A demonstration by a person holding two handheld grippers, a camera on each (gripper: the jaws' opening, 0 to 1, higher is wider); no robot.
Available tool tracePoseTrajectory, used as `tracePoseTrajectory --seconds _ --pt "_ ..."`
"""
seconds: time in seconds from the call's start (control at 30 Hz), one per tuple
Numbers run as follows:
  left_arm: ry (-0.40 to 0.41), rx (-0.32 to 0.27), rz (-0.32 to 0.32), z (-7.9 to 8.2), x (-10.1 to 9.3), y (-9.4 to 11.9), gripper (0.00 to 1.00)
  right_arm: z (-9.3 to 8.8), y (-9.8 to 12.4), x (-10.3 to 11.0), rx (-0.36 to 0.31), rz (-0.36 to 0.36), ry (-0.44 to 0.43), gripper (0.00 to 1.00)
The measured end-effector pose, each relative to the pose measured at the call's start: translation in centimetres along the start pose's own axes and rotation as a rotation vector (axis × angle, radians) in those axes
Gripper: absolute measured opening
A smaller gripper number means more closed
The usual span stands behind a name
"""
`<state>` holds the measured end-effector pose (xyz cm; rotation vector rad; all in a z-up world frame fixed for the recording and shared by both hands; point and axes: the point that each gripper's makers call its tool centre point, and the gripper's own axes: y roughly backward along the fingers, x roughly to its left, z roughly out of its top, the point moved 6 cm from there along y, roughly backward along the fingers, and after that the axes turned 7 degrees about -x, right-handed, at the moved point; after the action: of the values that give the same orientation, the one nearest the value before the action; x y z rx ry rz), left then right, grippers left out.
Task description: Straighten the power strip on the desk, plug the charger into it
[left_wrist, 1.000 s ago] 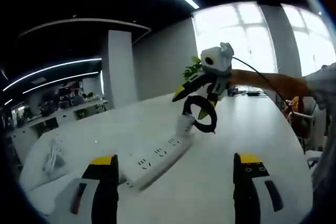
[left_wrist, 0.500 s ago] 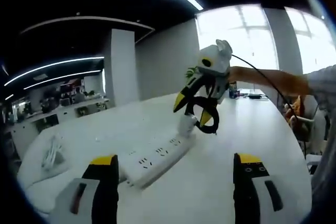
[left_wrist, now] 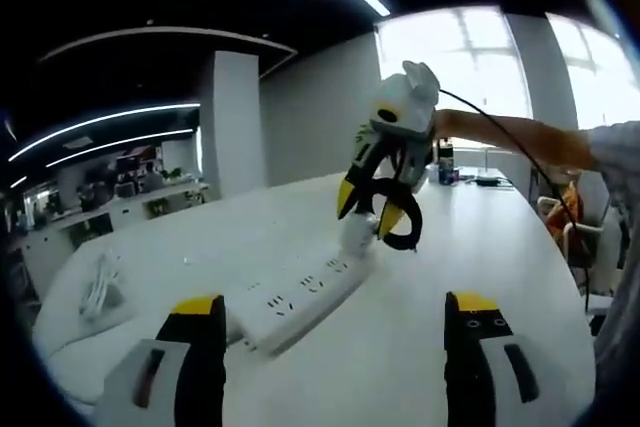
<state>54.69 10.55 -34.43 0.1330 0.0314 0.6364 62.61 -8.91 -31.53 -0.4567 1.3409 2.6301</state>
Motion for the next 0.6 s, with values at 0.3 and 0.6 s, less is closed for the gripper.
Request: tracePoseTrajectory --seconds 0.3,0.6 --pt "-0.005 0.010 -0.008 -0.15 -0.14 -0.10 0.92 0.07 -0.30 -0.10 0.107 0.007 0.012 0.24" --pt "-0.002 0.021 -0.013 -0.50 -0.30 -0.23 0.92 0.57 -0.62 -0.51 0.197 0.053 -0.002 0.23"
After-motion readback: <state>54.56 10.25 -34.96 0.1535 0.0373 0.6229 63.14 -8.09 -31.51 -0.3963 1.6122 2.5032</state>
